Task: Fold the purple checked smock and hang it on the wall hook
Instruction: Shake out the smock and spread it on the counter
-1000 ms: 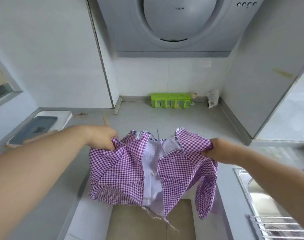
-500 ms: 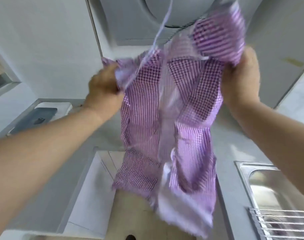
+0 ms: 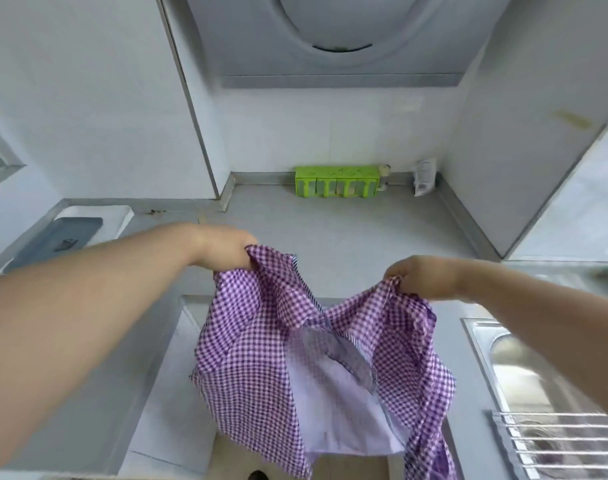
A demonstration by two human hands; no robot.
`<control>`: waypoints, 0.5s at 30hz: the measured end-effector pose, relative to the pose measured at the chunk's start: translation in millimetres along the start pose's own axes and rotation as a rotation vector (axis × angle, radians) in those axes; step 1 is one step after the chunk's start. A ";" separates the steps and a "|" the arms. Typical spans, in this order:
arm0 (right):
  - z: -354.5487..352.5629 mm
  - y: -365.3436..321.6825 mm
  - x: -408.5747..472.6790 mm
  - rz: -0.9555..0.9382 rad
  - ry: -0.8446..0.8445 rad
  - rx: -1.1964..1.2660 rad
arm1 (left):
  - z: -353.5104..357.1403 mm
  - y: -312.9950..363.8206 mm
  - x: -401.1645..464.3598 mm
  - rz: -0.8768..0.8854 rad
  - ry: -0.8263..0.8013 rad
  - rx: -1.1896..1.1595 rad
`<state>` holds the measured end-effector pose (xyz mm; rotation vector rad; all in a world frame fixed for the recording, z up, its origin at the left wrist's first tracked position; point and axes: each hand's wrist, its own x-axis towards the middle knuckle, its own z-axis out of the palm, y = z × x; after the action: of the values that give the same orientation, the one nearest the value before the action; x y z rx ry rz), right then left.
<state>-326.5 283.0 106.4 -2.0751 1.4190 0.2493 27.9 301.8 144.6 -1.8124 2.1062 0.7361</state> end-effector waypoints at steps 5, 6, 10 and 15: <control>-30.0 1.1 4.5 0.044 0.358 0.258 | -21.9 3.7 0.7 -0.039 0.304 -0.320; -34.2 1.9 5.1 0.048 0.412 0.247 | -24.0 3.4 1.4 -0.048 0.352 -0.376; -45.0 7.9 5.7 0.102 0.522 0.282 | -29.9 4.8 4.2 -0.070 0.491 -0.469; -58.9 16.1 8.4 0.164 0.592 0.381 | -42.6 -1.4 9.8 -0.090 0.610 -0.459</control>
<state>-347.9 238.6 143.5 -1.7818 1.8052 -0.5781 32.8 270.7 174.9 -2.6361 2.3131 0.7581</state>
